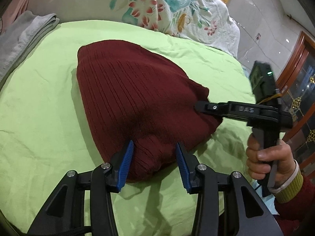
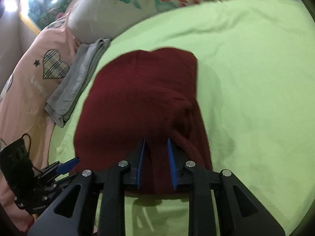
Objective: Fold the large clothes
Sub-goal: 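Pinch the bundle edge with the right tool and tuck it under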
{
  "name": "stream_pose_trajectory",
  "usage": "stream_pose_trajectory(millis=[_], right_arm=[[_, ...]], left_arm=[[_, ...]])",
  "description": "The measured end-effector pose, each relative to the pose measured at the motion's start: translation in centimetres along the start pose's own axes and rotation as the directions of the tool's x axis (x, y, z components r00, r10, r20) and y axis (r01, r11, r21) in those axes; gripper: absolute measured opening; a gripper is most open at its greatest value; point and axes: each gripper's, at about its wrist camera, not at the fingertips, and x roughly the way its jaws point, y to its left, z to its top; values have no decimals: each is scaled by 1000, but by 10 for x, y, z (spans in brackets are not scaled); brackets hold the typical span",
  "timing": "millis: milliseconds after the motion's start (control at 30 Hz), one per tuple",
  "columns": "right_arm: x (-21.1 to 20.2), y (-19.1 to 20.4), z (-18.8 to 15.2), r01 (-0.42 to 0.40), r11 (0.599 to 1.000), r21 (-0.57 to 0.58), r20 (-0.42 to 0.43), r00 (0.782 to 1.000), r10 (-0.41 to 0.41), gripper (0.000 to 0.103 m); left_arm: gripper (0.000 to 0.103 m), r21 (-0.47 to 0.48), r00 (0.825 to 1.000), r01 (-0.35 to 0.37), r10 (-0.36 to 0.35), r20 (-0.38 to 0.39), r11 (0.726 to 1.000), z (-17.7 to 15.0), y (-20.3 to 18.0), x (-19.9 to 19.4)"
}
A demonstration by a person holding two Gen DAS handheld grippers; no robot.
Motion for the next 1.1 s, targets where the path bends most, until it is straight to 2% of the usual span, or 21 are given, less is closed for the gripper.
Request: stream_pose_trajectory(millis=[100, 233, 367, 433, 500, 600, 667, 733, 1100], right_arm=[[1, -10, -2, -18, 1000, 24, 7, 1000, 18, 17], [-6, -4, -1, -16, 1000, 16, 5, 1000, 16, 21], [-30, 10, 7, -51, 999, -17, 67, 996, 52, 21], [-41, 16, 14, -70, 997, -27, 112, 991, 72, 22], [-41, 22, 23, -70, 997, -37, 128, 989, 74, 24], [-25, 23, 32, 7, 999, -49, 101, 995, -2, 24], [-10, 12, 30, 28, 999, -26, 61, 998, -26, 24], [2, 1, 24, 37, 999, -11, 24, 999, -37, 24], [0, -4, 21, 25, 1000, 2, 26, 999, -25, 24]], left_arm=[[43, 31, 999, -46, 47, -8, 998, -2, -6, 5], [44, 35, 997, -72, 72, -1, 997, 3, -11, -4], [43, -8, 996, -64, 65, 67, 998, 10, -9, -35], [43, -41, 990, -93, 97, 107, 995, 18, -5, -47], [43, -79, 984, -146, 154, 94, 986, 27, 2, -42], [38, -85, 971, -237, 239, 19, 968, 28, 8, -18], [38, -95, 972, -235, 235, -19, 967, 23, 12, -4], [38, -103, 974, -226, 225, -21, 969, 18, 14, 0], [41, -157, 977, -215, 212, -37, 964, 16, 19, 6]])
